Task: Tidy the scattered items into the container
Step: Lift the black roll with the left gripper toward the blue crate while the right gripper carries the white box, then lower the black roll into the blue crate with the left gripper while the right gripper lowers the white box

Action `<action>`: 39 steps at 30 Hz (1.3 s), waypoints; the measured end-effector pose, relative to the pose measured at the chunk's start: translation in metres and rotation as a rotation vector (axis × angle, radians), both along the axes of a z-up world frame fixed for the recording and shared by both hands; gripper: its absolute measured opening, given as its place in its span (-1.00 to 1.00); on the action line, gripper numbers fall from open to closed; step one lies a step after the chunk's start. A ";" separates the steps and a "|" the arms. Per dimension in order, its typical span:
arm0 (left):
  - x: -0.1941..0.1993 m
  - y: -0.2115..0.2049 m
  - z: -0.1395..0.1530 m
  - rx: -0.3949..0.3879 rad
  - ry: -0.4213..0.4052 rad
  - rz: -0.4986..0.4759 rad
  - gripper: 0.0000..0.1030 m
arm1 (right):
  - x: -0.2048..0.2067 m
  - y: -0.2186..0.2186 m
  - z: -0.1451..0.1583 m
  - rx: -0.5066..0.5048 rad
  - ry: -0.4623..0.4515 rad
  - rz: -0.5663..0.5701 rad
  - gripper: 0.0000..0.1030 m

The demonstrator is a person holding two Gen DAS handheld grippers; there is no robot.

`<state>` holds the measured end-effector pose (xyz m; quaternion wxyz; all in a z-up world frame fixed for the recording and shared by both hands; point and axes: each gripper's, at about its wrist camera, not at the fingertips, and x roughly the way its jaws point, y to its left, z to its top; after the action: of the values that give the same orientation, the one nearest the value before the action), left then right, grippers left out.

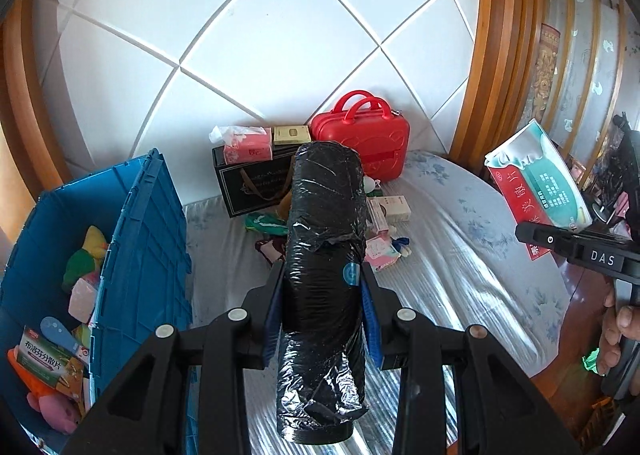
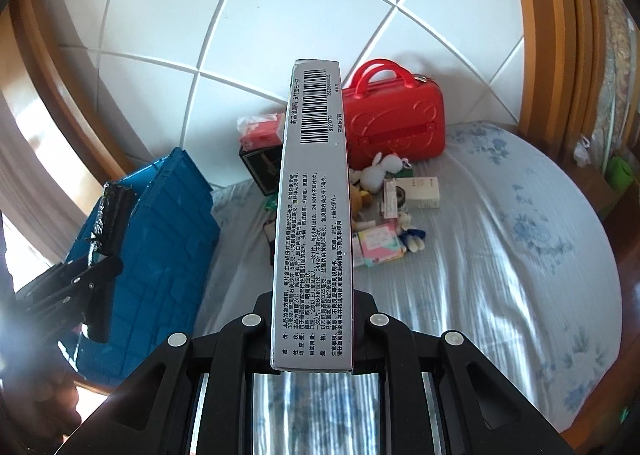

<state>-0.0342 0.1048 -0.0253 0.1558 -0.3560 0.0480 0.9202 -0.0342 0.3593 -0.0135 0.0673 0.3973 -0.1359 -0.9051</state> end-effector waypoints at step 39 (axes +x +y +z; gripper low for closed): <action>-0.003 -0.154 0.033 0.077 0.099 0.065 -0.35 | -0.013 -0.147 0.043 0.029 0.075 0.070 -0.64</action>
<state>-0.0374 -0.0487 0.0077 0.1370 -0.3053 0.0087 0.9423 -0.0469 0.2123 0.0296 0.0983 0.3688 -0.1061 -0.9182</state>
